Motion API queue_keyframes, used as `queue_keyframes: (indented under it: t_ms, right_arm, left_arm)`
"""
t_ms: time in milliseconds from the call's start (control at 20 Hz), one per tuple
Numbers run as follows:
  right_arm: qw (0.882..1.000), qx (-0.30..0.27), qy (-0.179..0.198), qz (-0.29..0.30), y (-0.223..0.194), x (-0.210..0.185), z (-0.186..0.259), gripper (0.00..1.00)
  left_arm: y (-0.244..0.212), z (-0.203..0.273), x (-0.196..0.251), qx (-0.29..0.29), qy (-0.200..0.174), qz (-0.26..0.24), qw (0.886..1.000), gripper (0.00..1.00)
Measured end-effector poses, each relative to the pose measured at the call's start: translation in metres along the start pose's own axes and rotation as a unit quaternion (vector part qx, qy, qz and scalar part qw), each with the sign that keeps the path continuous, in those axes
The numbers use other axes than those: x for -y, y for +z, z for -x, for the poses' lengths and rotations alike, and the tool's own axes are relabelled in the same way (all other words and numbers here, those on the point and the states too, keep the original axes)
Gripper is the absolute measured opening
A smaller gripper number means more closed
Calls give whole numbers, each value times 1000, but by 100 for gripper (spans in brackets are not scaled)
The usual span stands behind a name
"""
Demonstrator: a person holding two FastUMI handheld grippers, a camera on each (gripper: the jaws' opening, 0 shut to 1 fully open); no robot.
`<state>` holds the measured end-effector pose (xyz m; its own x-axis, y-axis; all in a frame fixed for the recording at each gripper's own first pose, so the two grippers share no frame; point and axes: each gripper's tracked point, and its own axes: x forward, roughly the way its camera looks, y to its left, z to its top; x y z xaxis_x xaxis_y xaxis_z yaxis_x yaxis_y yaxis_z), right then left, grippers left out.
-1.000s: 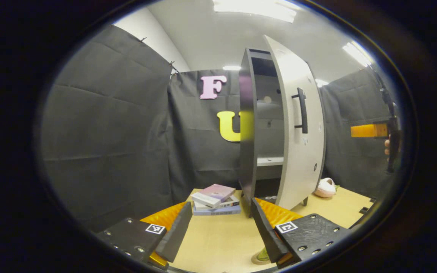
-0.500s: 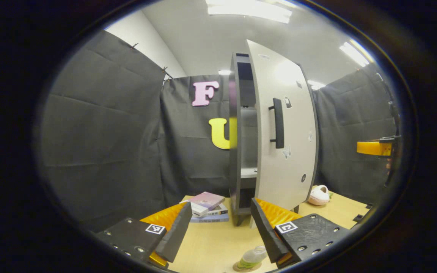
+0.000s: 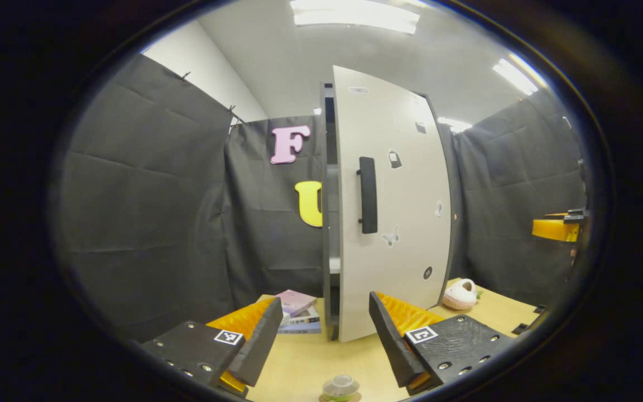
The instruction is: Open the cabinet door with the right hand, grasp the bottle in the cabinet with the left hand and place it on the coaster, then close the cabinet door with the right hand.
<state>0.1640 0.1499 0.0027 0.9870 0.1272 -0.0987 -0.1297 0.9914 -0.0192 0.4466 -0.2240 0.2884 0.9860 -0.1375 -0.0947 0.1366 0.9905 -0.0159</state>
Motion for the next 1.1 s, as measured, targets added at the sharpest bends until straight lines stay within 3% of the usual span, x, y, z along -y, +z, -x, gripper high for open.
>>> queue_keyframes:
  t_ms: [50, 150, 200, 350, 400, 450, 500, 1100]
  right_arm:
    - [1000, 1, -3, -2, -1, 5, 1, 91]
    - [1000, 0, -8, -5, -3, 14, 3, 94]
    - [1000, 0, -10, -6, -4, 17, 3, 94]
    - [1000, 0, -13, -7, -5, 23, 3, 94]
    - [1000, 2, -14, -7, -5, 25, 2, 94]
    - [1000, 3, -14, -6, -4, 25, 2, 94]
    - [1000, 4, -14, -6, -4, 25, 1, 91]
    - [1000, 6, -9, -5, -4, 20, -9, 94]
  left_arm:
    - [0, -1, 3, 0, 0, 0, 1000, 89]
    - [2, -3, 8, 1, 2, -1, 1000, 93]
    - [2, -1, 10, 1, 3, -2, 1000, 89]
    - [4, -1, 13, 1, 5, -5, 1000, 93]
    - [4, -1, 12, 1, 7, -7, 1000, 89]
    - [7, 0, 11, 5, 11, -9, 1000, 93]
    - [8, 0, 10, 8, 13, -11, 1000, 93]
    - [11, -1, 7, 9, 19, -17, 1000, 89]
